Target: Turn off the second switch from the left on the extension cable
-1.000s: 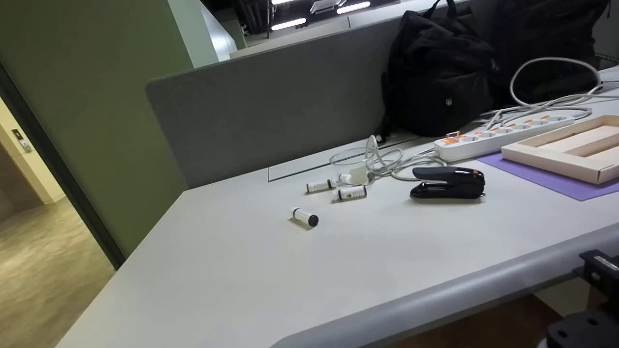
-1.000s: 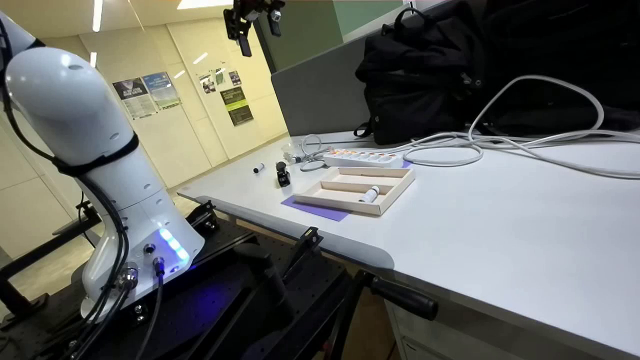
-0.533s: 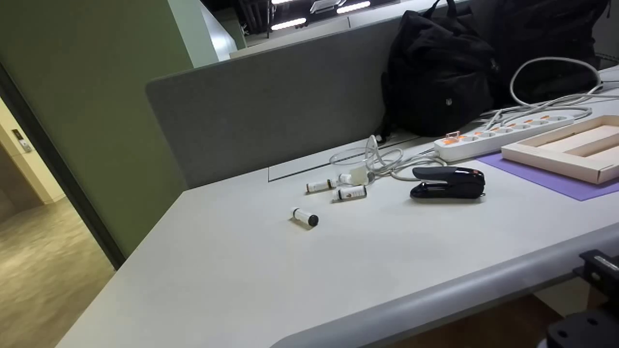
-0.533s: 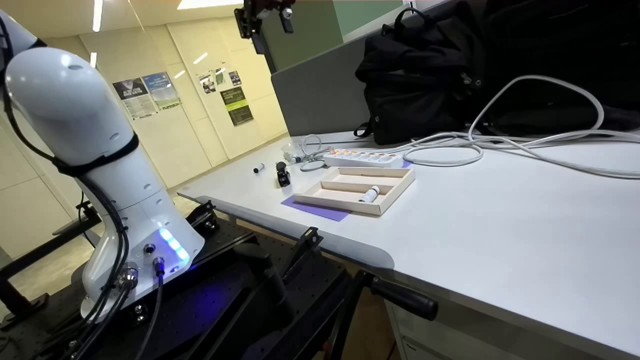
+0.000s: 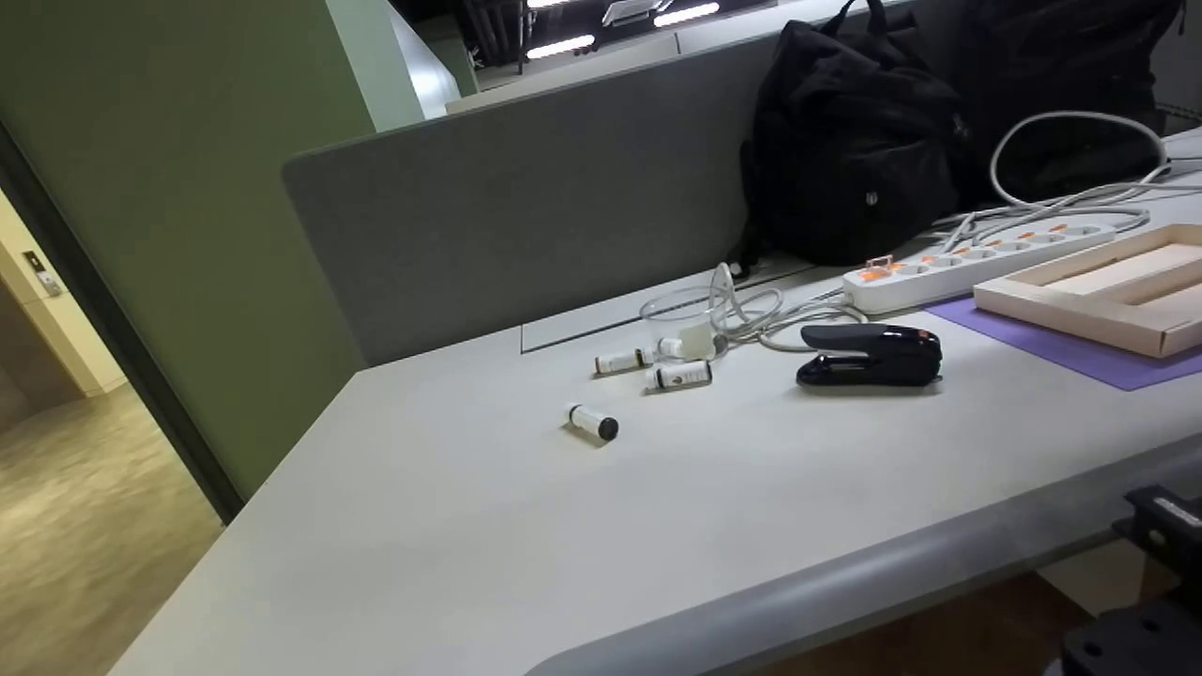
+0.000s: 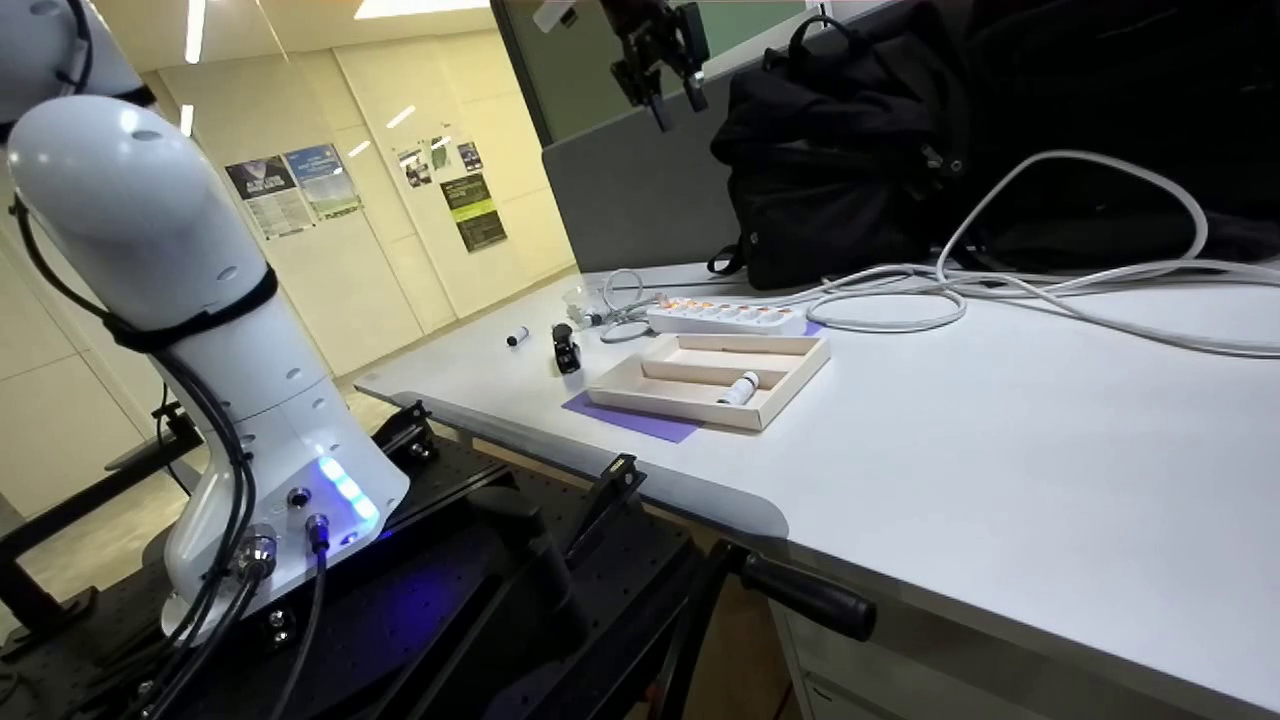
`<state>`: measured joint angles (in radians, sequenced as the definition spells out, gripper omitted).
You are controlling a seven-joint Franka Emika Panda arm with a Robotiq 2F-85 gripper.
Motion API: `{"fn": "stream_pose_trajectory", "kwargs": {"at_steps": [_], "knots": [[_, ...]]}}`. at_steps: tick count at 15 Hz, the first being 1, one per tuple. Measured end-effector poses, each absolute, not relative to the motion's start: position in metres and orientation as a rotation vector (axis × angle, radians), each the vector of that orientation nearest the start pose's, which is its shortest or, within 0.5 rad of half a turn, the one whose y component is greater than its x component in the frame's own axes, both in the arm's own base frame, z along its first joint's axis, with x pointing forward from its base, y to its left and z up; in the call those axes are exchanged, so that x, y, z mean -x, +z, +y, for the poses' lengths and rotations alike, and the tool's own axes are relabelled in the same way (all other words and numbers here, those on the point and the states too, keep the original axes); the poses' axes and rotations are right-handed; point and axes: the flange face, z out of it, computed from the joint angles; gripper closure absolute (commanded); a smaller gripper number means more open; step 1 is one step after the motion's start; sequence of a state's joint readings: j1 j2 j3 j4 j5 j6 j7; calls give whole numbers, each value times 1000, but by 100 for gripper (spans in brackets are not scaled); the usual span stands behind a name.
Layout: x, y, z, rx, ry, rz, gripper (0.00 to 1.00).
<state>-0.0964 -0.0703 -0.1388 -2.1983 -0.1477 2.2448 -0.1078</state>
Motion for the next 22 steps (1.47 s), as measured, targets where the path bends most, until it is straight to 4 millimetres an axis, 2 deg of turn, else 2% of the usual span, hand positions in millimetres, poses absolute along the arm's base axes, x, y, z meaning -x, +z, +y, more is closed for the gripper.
{"fn": "stream_pose_trajectory", "kwargs": {"at_steps": [2, 4, 6, 7, 8, 10, 14, 18, 20, 22], "knots": [[-550, 398, -126, 3202, -138, 142, 81], [-585, 372, -109, 3141, -103, 157, 96], [-610, 351, -77, 3094, -35, 112, 100], [-618, 342, -60, 3079, 18, 75, 91], [-623, 335, -46, 3072, 92, 41, 97], [-628, 327, -32, 3066, 169, 6, 99], [-630, 330, -37, 3064, 180, 15, 99], [-630, 328, -35, 3059, 176, 3, 100], [-638, 322, -25, 3044, 98, 3, 100], [-646, 307, -6, 3018, 32, -2, 100]]}}
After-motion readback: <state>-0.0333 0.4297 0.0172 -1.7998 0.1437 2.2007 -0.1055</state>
